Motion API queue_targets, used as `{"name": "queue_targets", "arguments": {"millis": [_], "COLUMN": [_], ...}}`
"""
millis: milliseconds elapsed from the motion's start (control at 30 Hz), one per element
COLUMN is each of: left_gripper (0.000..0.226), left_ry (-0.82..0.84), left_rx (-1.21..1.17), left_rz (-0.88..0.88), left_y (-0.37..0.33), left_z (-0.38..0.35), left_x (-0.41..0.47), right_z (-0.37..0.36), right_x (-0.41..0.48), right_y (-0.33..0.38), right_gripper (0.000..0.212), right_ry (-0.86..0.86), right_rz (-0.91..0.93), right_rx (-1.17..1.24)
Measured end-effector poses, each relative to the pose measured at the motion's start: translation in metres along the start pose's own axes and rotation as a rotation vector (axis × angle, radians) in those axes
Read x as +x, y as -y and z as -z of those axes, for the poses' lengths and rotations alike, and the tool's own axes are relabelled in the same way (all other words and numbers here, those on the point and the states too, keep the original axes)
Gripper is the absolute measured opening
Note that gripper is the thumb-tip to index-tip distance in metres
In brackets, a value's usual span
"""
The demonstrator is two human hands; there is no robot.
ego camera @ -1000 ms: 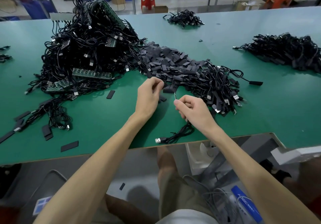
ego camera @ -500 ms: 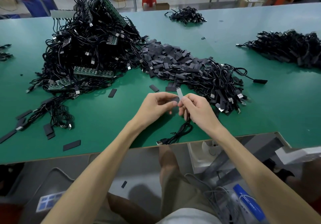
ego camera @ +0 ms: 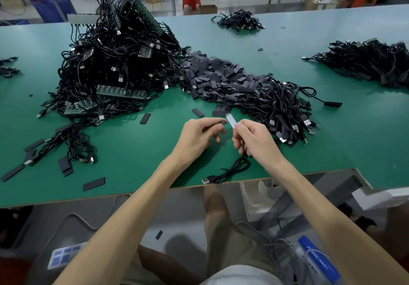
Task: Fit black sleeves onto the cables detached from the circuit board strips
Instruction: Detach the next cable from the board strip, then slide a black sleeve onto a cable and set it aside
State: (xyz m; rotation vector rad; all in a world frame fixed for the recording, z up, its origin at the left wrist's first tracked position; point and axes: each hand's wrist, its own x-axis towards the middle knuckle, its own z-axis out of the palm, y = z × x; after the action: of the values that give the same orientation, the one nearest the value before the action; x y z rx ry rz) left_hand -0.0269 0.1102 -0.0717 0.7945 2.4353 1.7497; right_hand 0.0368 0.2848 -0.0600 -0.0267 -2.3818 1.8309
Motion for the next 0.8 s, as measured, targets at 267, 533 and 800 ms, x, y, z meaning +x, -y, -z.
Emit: {"name": "queue_targets", "arguments": {"millis": [267,533,800], "left_gripper": [0.019,0.031,0.023], "left_ry": [-0.061,-0.101,-0.081], "left_rx": [-0.059,-0.009,0.044], "left_rz": [-0.024,-0.107,-0.196], "left_y": [-0.0037,-0.0006,-0.0025], "left_z": [0.0002,-0.0005,0.0018], "left_x": [-0.0043,-0.0043,-0.0053], "right_z": [0.0040,0.0034,0.0033], "right_x": [-0.0011,-0.0015,-0.0008], "right_y": [0.0015,0.0032,0.0048], "right_gripper": [0.027,0.029,0.033], "right_ry": [0.011,0.049,0.081], "right_rz": [-0.045,-0.041,-0.040], "right_rx": [0.074,0.074,0.078]}}
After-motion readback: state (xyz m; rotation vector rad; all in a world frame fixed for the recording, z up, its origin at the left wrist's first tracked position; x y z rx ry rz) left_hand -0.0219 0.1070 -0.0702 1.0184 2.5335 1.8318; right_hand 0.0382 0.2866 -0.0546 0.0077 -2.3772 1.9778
